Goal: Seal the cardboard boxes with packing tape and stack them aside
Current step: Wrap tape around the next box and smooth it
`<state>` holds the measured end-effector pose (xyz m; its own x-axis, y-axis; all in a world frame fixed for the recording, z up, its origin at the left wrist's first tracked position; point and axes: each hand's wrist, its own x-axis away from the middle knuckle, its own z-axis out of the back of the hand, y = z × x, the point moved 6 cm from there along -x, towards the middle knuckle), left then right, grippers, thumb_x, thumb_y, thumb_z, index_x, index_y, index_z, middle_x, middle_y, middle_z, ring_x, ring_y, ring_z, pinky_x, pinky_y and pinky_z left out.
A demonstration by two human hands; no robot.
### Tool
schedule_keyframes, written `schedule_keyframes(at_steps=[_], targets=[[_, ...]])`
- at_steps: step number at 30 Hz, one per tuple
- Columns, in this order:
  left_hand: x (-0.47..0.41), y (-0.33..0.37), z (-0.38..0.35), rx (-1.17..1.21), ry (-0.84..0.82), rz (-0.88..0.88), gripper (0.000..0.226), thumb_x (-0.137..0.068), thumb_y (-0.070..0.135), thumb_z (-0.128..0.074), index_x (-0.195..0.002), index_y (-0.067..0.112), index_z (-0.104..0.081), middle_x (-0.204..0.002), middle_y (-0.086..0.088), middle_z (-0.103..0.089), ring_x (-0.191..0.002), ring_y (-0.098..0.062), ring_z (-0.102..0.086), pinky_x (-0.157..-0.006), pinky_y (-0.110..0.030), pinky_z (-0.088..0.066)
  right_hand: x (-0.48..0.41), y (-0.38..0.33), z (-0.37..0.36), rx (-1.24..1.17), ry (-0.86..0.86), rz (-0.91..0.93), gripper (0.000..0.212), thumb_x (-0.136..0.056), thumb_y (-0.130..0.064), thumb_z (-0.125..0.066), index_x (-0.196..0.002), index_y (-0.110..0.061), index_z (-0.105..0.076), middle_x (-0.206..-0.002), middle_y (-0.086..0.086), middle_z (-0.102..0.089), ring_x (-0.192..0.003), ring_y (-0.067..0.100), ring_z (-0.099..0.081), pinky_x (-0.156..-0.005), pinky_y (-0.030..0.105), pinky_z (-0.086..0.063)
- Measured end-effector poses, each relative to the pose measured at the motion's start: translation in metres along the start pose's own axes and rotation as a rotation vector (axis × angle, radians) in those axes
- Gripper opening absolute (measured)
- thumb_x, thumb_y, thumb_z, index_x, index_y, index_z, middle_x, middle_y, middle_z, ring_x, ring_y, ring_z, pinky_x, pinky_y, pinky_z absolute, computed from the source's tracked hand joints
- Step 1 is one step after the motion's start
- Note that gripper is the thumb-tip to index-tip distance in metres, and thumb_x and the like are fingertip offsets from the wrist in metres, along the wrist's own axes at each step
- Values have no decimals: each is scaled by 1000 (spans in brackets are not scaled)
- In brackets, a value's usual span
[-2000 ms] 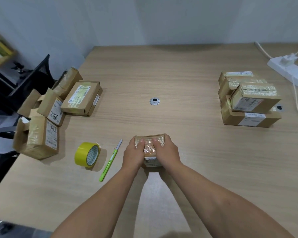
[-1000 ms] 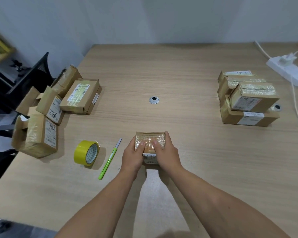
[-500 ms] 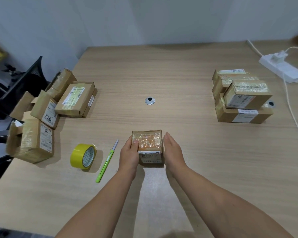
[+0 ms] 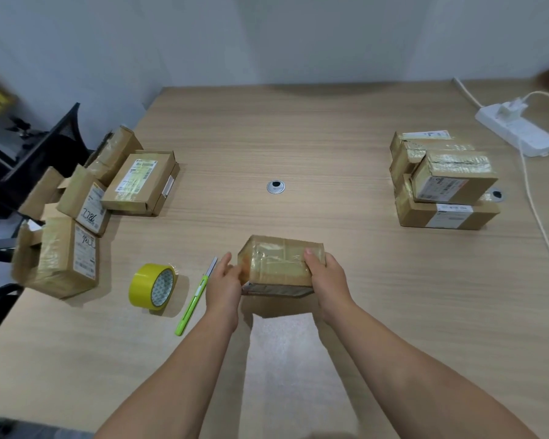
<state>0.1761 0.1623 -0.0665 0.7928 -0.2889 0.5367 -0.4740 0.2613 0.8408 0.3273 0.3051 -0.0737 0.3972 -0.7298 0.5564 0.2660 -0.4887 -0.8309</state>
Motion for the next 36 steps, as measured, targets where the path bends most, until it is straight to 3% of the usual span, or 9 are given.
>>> schedule_keyframes(at_steps=[3,7,9,12,18,25,30,33,36], targets=[[4,4,3,-4,34,-53,27,-101,21,-52,-122,22,-70,-123,6,-67,-112,-13,-61,-98,-32,-46,3,-5,-2,143,4,88,39,-97,-47,-59,-129,-24,-60,-120,-3,-66,-112,19,-62,-88,33,-49],[13,-2,-13,-60,-114,-1,20,-97,33,-57,-100,23,-74,-105,4,-74,-99,-18,-66,-90,-37,-50,8,6,-6,305,31,52,54,-93,-57,-59,-136,-27,-50,-123,-3,-62,-109,20,-59,-93,40,-49],[15,-7,-17,-227,-121,-55,21,-98,37,-58,-117,36,-66,-123,8,-64,-111,-14,-60,-96,-36,-46,11,12,-9,338,13,27,62,-89,-58,-65,-138,-25,-47,-123,-1,-61,-107,21,-59,-87,37,-48],[10,-17,-13,-384,-66,-61,70,-89,50,-68,-150,29,-41,-145,4,-50,-135,-22,-47,-111,-43,-40,14,17,-14,384,-1,40,76,-85,-57,-69,-147,-28,-37,-129,-2,-59,-105,18,-55,-89,36,-46],[2,-18,-8,-438,-65,-96,33,-85,51,-71,-113,39,-59,-103,16,-67,-103,-15,-63,-98,-41,-51,5,17,-23,478,24,35,76,-86,-60,-65,-148,-27,-37,-131,3,-59,-115,25,-58,-102,45,-46],[-10,-22,-8,-380,-121,-38,34,-91,47,-63,-122,33,-65,-111,8,-71,-106,-18,-66,-99,-46,-52,4,13,-19,483,18,50,53,-98,-48,-53,-145,-27,-44,-129,0,-62,-115,23,-58,-103,47,-45],[-15,-21,-6,-267,-142,48,23,-101,28,-53,-118,31,-68,-108,7,-73,-100,-16,-67,-86,-33,-54,3,11,-14,463,10,34,49,-105,-40,-40,-153,-27,-40,-146,1,-53,-129,23,-50,-110,45,-38],[-21,-23,-2,-230,-118,106,23,-91,26,-52,-97,24,-74,-100,4,-73,-95,-19,-64,-85,-34,-48,2,8,-13,481,16,-15,51,-104,-39,-40,-152,-25,-41,-148,3,-51,-131,26,-48,-111,47,-38],[-20,-19,-5,-292,-80,82,19,-77,41,-60,-77,25,-70,-86,6,-71,-87,-19,-63,-82,-35,-49,2,3,-19,524,17,-52,57,-96,-47,-49,-143,-17,-43,-128,6,-56,-113,27,-54,-103,48,-45]])
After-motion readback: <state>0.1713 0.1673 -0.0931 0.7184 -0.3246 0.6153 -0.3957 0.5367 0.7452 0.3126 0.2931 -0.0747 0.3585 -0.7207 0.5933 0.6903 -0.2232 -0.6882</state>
